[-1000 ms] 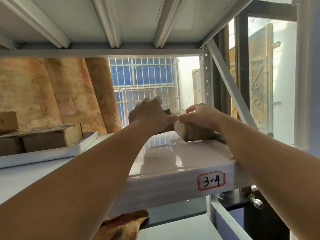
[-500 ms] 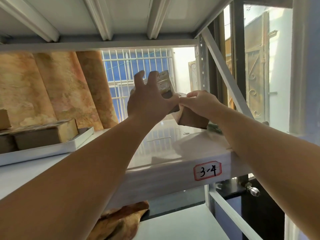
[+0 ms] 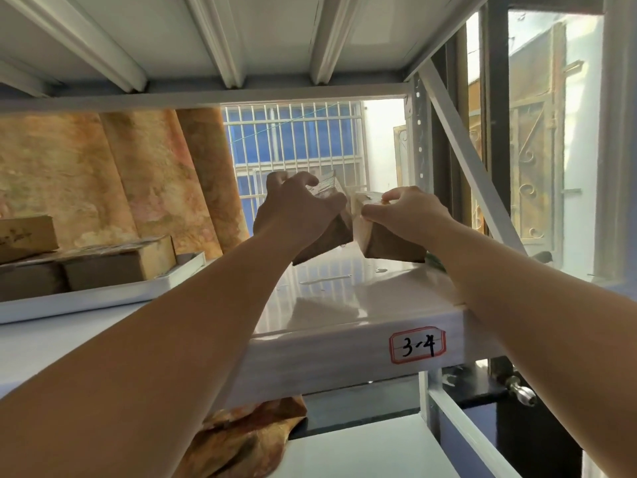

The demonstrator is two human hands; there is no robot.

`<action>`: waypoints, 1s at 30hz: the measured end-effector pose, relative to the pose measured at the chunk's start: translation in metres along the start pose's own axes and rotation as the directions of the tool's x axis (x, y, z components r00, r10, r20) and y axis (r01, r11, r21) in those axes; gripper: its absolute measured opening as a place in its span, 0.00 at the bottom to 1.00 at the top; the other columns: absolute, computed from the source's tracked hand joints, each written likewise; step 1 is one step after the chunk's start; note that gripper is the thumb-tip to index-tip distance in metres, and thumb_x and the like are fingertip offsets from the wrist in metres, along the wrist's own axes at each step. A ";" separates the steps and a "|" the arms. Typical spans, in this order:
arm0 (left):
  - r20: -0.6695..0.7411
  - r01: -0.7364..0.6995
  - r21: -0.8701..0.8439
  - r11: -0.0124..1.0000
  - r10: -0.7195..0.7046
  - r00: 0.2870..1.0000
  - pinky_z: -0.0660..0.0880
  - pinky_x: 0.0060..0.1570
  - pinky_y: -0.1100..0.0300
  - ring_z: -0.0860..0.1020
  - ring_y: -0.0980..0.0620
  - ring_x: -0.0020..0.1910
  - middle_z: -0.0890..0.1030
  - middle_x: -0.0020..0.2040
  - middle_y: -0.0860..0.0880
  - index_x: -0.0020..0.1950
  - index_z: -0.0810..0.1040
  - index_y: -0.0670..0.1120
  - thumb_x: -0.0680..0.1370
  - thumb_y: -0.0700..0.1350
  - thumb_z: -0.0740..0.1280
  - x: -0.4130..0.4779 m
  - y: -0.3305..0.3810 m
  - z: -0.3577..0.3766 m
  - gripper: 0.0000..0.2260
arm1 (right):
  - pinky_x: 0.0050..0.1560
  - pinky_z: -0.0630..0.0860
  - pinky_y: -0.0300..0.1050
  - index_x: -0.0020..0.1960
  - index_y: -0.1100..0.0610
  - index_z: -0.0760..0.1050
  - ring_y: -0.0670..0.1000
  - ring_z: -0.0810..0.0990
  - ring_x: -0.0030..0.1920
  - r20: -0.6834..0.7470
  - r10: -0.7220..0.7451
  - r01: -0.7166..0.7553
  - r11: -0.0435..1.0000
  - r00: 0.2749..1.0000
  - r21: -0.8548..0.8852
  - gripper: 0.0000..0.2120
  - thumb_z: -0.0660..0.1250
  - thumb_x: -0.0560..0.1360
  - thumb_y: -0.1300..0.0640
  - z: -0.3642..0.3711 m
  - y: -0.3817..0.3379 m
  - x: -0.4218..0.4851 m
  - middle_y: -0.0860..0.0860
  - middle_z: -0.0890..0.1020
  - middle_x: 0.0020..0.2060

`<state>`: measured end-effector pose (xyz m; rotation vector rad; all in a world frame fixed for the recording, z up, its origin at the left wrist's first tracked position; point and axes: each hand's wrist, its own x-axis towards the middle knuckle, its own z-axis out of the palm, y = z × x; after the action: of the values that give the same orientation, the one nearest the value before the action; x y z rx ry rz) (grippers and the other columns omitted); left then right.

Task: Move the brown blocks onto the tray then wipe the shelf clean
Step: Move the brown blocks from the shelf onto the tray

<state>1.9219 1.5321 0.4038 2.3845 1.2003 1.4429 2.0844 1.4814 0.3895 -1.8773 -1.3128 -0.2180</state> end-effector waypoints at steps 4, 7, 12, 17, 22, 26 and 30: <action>-0.012 -0.116 0.252 0.961 0.123 0.992 0.70 0.54 0.56 0.74 0.49 0.61 0.69 0.68 0.50 0.60 0.77 0.50 0.71 0.57 0.65 -0.001 -0.005 -0.002 0.20 | 0.52 0.79 0.49 0.55 0.53 0.76 0.51 0.79 0.43 -0.015 -0.022 0.022 1.000 1.000 -0.008 0.22 0.62 0.71 0.37 0.000 0.000 0.000 0.51 0.79 0.43; 0.045 -0.114 0.342 0.933 0.104 0.994 0.73 0.45 0.57 0.76 0.50 0.50 0.75 0.57 0.51 0.54 0.79 0.48 0.70 0.59 0.64 0.003 -0.011 -0.004 0.19 | 0.50 0.79 0.48 0.56 0.52 0.75 0.50 0.78 0.41 -0.006 -0.041 0.041 0.999 0.999 -0.010 0.23 0.63 0.70 0.37 0.002 -0.002 0.002 0.50 0.79 0.44; 0.049 -0.081 0.420 0.904 0.067 0.997 0.66 0.34 0.61 0.75 0.52 0.39 0.77 0.42 0.51 0.48 0.79 0.48 0.71 0.59 0.62 0.009 -0.018 -0.019 0.17 | 0.42 0.76 0.45 0.56 0.52 0.76 0.48 0.75 0.37 -0.030 -0.072 0.071 0.997 0.997 -0.020 0.24 0.64 0.68 0.37 0.004 -0.016 0.005 0.50 0.79 0.43; 0.025 -0.074 0.420 0.905 0.070 0.997 0.66 0.33 0.62 0.76 0.53 0.36 0.76 0.35 0.51 0.47 0.79 0.46 0.74 0.58 0.60 0.014 -0.028 -0.046 0.16 | 0.39 0.74 0.43 0.53 0.52 0.78 0.50 0.78 0.39 0.053 -0.098 0.100 0.995 0.994 -0.026 0.24 0.63 0.68 0.36 0.012 -0.045 0.005 0.51 0.80 0.42; -0.012 -0.032 0.497 0.867 0.044 0.999 0.66 0.34 0.59 0.76 0.51 0.37 0.76 0.36 0.51 0.47 0.77 0.48 0.72 0.62 0.60 0.021 -0.052 -0.082 0.19 | 0.34 0.69 0.41 0.52 0.52 0.76 0.50 0.77 0.38 0.056 -0.097 0.101 0.992 0.994 -0.081 0.23 0.63 0.66 0.36 0.022 -0.083 0.004 0.50 0.79 0.41; 0.008 -0.018 0.535 0.845 0.017 1.000 0.68 0.36 0.57 0.75 0.51 0.36 0.76 0.38 0.49 0.50 0.77 0.47 0.74 0.62 0.60 0.024 -0.074 -0.120 0.20 | 0.39 0.72 0.45 0.52 0.53 0.73 0.51 0.76 0.40 0.042 -0.104 0.108 0.989 0.994 -0.100 0.23 0.64 0.67 0.36 0.034 -0.124 0.001 0.51 0.77 0.40; 0.008 0.020 0.536 0.844 -0.029 1.000 0.66 0.35 0.58 0.75 0.49 0.39 0.76 0.39 0.49 0.51 0.76 0.45 0.74 0.63 0.60 0.024 -0.101 -0.158 0.22 | 0.40 0.70 0.45 0.50 0.53 0.68 0.49 0.72 0.36 0.032 -0.130 0.132 0.986 0.991 -0.102 0.21 0.66 0.68 0.38 0.046 -0.168 -0.005 0.50 0.73 0.38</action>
<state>1.7457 1.5712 0.4601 2.6877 1.8267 1.1871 1.9267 1.5304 0.4434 -1.8868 -1.4688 -0.3380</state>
